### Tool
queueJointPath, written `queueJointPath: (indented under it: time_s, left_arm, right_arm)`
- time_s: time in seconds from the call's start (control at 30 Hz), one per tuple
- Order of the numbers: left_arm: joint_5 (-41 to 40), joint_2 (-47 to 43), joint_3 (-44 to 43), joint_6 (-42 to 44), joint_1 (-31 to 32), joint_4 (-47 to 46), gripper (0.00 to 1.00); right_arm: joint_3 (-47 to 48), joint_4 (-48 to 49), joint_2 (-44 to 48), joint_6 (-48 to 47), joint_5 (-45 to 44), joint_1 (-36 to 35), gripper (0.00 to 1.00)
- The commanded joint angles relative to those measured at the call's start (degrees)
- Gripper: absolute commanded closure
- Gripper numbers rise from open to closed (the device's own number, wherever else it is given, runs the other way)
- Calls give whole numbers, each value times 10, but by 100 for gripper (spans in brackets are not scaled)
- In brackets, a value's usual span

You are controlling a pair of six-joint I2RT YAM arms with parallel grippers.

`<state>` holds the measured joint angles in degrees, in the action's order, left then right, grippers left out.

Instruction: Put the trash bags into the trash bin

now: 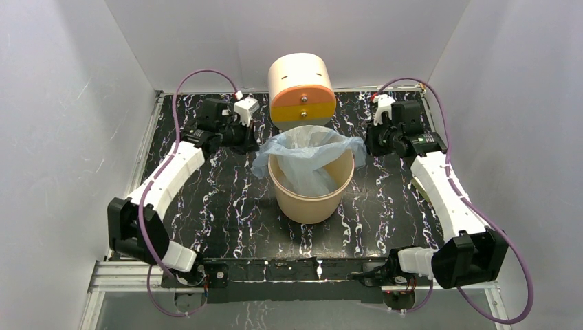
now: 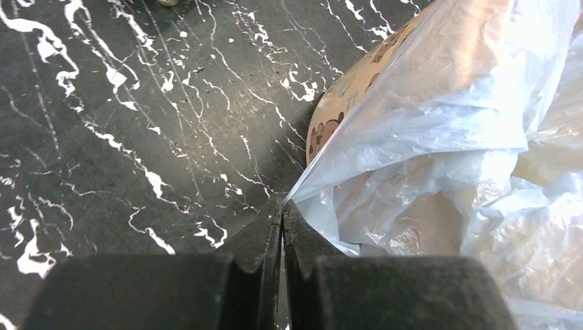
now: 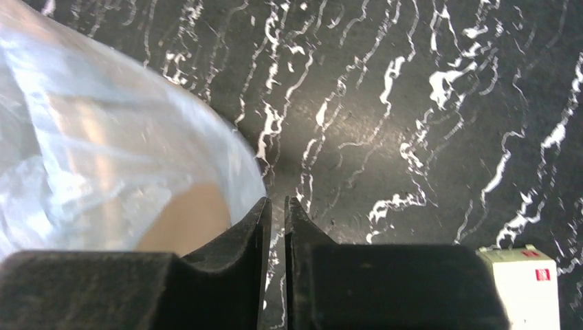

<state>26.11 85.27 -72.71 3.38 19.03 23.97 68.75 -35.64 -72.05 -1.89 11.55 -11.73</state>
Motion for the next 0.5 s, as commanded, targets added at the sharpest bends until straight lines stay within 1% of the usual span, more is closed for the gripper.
queueJointPath:
  time_s: [0.0,0.03,0.07,0.1,0.17,0.23,0.27,0.3,0.33,0.37,0.43,0.47]
  left_arm:
    - [-25,-57,22,-28,-10,-11,96]
    - [-30,-61,22,-30,-12,-9,91]
    - [-37,-66,20,-30,-13,-5,82]
    - [-47,-70,17,-30,-14,-1,76]
    - [-63,-81,10,-47,-18,4,70]
    - [-78,-92,4,-54,-22,4,69]
    - [-92,-98,0,-58,-25,4,65]
    - [-103,-104,-3,-61,-27,2,57]
    - [-116,-112,-5,-67,-29,1,51]
    - [-129,-118,-6,-71,-31,-3,49]
    - [-157,-136,-2,-85,-33,-10,46]
    - [-167,-147,7,-90,-34,-19,43]
  right_arm:
    - [17,-27,22,13,-54,4,76]
    - [26,-33,24,14,-56,3,72]
    - [34,-38,28,14,-62,3,67]
    - [41,-39,35,24,-86,3,62]
    - [53,-37,53,27,-143,3,52]
    - [66,-30,77,20,-181,4,45]
    - [76,-23,88,20,-189,4,43]
    - [82,-17,99,20,-189,4,42]
    - [88,-11,109,6,-182,4,41]
    - [92,-5,119,0,-167,4,41]
    - [98,4,139,-19,-102,4,40]
    - [97,11,147,-25,-69,3,40]
